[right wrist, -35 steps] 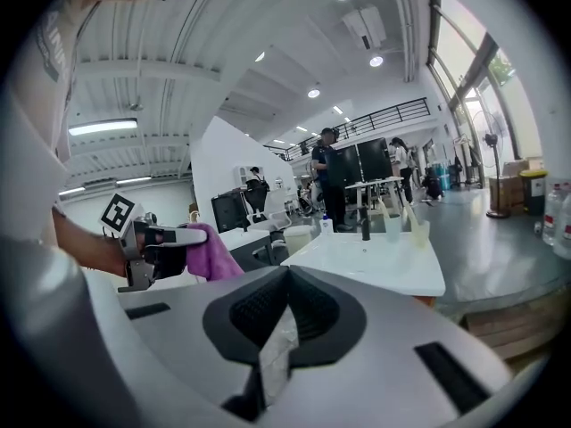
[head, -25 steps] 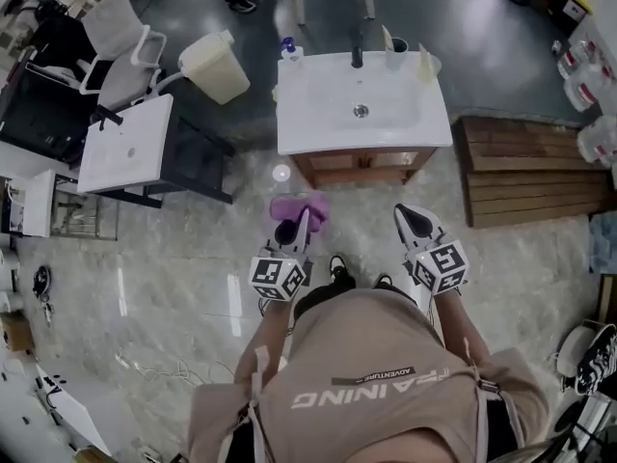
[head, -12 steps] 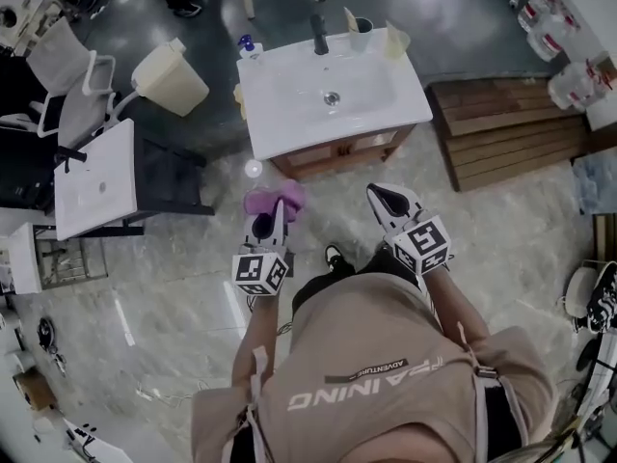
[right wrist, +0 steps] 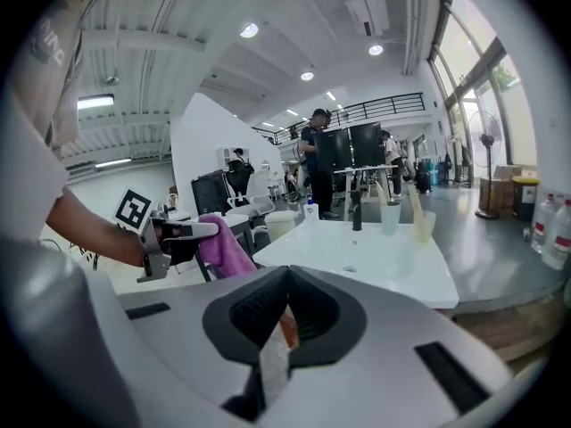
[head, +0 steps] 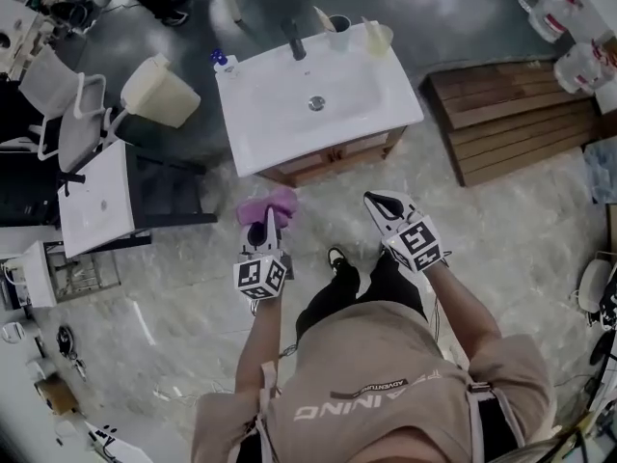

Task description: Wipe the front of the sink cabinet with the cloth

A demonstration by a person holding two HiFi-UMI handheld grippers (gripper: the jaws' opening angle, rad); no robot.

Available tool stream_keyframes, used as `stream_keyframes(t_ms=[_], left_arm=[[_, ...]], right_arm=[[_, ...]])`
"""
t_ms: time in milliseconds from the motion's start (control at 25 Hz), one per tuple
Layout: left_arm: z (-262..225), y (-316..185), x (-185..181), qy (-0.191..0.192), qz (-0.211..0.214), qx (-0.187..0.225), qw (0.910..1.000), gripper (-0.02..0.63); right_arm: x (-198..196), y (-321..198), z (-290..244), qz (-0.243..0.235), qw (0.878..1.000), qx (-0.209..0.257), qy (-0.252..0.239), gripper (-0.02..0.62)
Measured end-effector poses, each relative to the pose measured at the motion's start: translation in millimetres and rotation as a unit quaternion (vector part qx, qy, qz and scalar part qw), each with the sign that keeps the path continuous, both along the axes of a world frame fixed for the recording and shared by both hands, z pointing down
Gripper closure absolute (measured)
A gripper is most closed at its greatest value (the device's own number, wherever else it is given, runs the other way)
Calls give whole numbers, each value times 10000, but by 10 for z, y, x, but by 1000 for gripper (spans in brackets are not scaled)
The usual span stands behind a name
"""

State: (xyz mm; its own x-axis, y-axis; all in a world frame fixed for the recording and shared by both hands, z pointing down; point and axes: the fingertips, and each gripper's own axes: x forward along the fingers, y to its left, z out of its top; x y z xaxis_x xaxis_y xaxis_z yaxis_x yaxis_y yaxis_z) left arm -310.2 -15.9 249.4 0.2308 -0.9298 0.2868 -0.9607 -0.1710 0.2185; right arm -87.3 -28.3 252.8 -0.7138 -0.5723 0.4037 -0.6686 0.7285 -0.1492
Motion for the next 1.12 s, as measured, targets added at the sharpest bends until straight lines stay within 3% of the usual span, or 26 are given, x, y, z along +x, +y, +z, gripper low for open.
stream_keyframes(t_ms=[200,480,720,880,1120], left_arm=[[348,-128,91,-126,-237,27,9996,568],[1058,-480,-133,-79,-758,-21,9971,568],[1954,-619,-530,-205,-641,-176,9976,568],[2469,-825,-690,-61,-630,-151,9979,568],[2876,-1095,-922,-359,-675,91,9970,568]], right_arm=[[40,-238,325,-58,9998,-25,-180,584],[-243,-603,1021,-403,9983,-195,-379,584],[-809,-689,1901,-268,9976,-155,-623,584],[-1140,-831,2377,-230,9967,-89,-778,584],[-1479,-856,2905,-307,9958,-33,-867,584]])
